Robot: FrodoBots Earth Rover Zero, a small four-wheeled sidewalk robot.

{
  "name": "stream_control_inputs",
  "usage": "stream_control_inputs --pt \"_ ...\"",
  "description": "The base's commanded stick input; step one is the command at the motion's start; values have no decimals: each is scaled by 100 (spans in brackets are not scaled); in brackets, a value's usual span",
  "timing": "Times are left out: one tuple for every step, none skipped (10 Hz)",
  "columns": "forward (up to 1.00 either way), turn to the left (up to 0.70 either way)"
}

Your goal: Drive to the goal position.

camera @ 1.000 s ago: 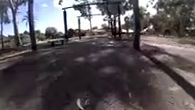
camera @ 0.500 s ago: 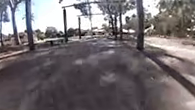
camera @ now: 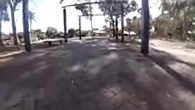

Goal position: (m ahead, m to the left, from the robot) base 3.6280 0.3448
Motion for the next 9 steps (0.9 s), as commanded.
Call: stream_control_inputs --pt "100 0" --pt "100 0" --pt "100 0" --pt "100 0" --pt "100 0" --pt "100 0" --pt "100 0" --pt "100 0" --pt "100 0"
